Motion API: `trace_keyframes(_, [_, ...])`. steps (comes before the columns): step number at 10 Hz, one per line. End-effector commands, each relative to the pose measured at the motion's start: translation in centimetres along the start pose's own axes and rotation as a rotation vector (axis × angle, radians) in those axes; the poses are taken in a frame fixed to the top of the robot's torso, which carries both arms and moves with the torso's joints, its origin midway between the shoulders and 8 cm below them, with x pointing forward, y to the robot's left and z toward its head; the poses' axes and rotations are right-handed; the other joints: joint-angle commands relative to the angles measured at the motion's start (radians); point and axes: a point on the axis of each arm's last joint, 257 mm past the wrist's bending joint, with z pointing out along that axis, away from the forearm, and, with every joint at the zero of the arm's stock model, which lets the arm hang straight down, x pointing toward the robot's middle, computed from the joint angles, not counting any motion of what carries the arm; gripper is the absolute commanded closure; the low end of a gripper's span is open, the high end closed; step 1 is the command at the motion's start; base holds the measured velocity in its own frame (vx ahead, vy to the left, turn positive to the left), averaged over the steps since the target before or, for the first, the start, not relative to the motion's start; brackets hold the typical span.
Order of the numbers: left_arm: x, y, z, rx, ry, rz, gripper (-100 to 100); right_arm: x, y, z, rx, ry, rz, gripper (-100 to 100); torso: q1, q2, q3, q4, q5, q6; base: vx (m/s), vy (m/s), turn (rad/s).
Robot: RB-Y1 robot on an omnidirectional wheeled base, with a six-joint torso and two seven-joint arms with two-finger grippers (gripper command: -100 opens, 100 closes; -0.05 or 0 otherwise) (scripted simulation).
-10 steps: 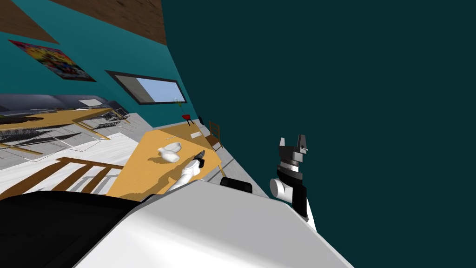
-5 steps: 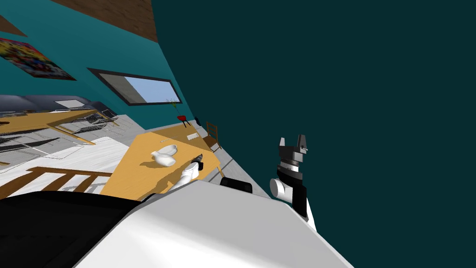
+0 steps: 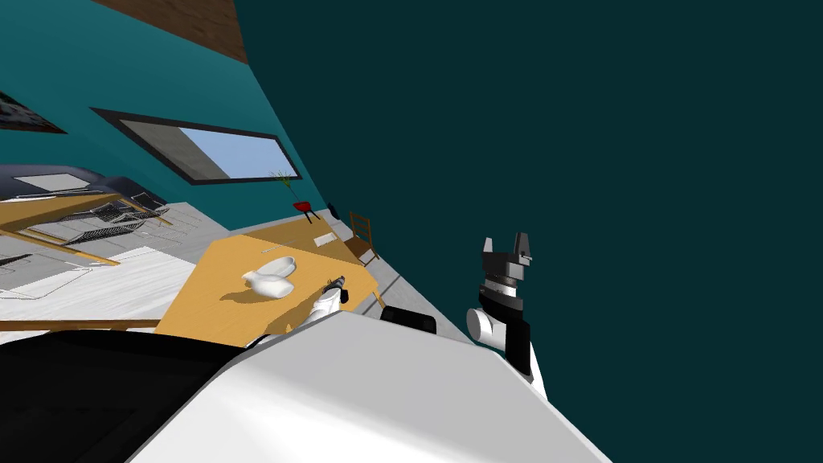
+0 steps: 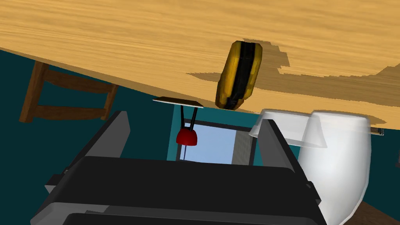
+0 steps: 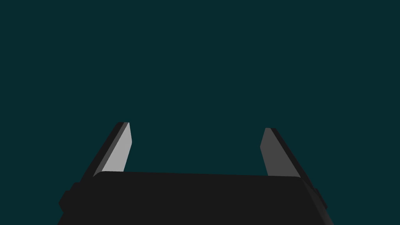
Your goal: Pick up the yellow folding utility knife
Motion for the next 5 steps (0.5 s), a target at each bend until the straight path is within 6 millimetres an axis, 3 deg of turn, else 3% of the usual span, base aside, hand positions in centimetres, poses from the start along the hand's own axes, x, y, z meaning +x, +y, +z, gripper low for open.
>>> trace_keyframes(1, [1.16,2.08,-0.21,-0.049,0.007,0.032,-100,0.0,0.0,0.0,0.0,0.0,0.0,0,0.0,0.0,0.0,0.0,0.0,0.0,0.018,0.037,-0.102])
trace_keyframes(3, [1.5,3.05,-0.23,-0.069,0.01,0.045,-100,0.0,0.0,0.0,0.0,0.0,0.0,0,-0.001,0.0,0.0,0.0,0.0,0.0,0.008,0.016,-0.034])
trace_keyframes(4, [1.29,2.56,-0.15,-0.058,0.009,0.042,-100,0.0,0.0,0.0,0.0,0.0,0.0,0,-0.001,0.0,0.0,0.0,0.0,0.0,0.003,0.005,-0.015])
trace_keyframes(5, [1.33,2.65,-0.16,-0.061,0.009,0.04,0,0.0,0.0,0.0,0.0,0.0,0.0,0,-0.002,0.001,0.0,0.0,0.0,0.0,0.0,0.0,0.0])
